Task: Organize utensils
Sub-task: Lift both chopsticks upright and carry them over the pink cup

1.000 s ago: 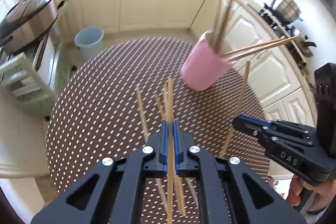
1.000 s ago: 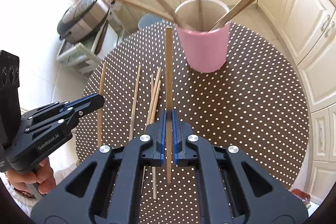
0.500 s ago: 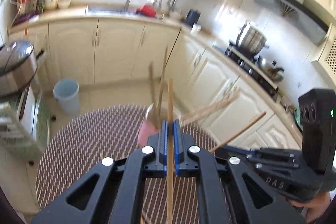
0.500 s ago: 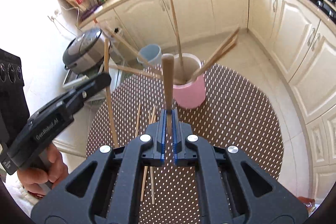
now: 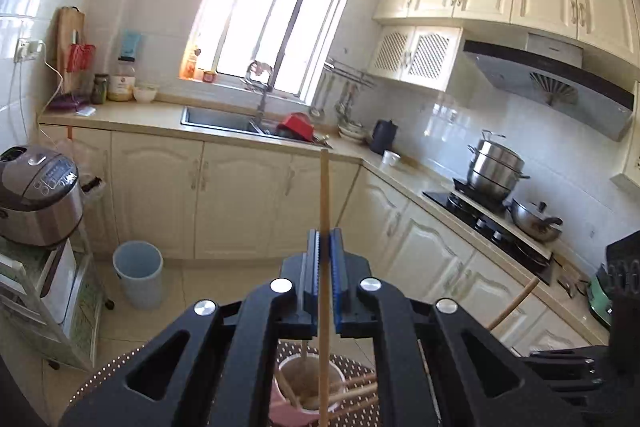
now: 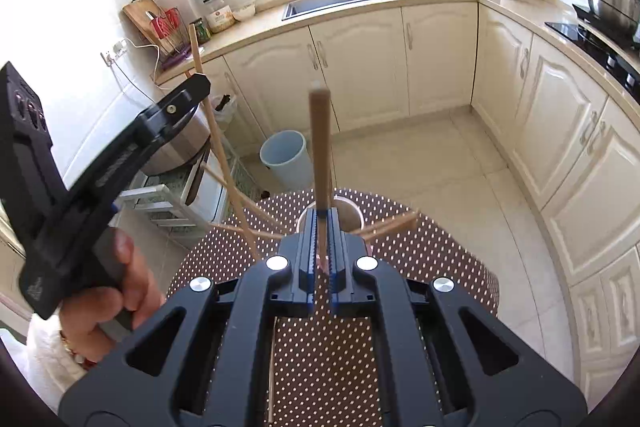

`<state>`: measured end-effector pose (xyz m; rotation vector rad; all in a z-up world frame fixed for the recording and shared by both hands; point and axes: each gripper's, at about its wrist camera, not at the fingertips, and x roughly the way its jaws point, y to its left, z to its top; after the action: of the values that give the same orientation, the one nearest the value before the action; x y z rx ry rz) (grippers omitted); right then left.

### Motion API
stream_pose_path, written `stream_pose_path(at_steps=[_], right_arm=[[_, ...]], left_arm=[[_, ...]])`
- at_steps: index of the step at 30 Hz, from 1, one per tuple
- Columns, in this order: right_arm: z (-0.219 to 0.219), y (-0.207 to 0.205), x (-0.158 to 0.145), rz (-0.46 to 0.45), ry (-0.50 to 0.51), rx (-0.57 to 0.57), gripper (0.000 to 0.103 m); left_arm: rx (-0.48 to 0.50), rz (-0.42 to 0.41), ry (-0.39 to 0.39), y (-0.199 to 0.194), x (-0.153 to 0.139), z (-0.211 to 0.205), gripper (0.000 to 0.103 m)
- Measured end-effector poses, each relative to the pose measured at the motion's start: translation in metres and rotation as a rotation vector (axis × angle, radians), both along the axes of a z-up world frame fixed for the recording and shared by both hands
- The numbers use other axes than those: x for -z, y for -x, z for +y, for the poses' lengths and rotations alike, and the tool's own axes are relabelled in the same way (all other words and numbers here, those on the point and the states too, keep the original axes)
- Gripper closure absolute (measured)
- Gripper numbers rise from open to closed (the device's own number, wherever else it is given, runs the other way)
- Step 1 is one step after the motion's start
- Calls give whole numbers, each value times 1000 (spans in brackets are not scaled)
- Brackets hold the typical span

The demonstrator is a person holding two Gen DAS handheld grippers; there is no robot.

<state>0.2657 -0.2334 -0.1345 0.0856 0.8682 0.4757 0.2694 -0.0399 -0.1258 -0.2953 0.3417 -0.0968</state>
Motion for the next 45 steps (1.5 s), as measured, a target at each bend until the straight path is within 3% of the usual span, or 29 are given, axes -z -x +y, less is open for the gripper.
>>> stream_pose_path(at_steps=[11,18,25,34,44,45], right_arm=[[-8,-33,8,1,-35,-10,102],[-6,-41,27,41,-34,-53,102],[3,-33,68,142,-39,-119,101],[34,-19,127,240,49,-176,100],[56,-19,147,248,119,-184,99],[56,-18,146,245,122,-182,93]], left_arm=[[-105,-27,10,-36,19,-13,98],[-96,36,4,-44,40,-13,98],[-70,53,13,-27,38,-2,98],[-87,71,0,-2,37,16,98],[-92,140,18,6,57,32,98],[-92,142,15,6,58,32,98]])
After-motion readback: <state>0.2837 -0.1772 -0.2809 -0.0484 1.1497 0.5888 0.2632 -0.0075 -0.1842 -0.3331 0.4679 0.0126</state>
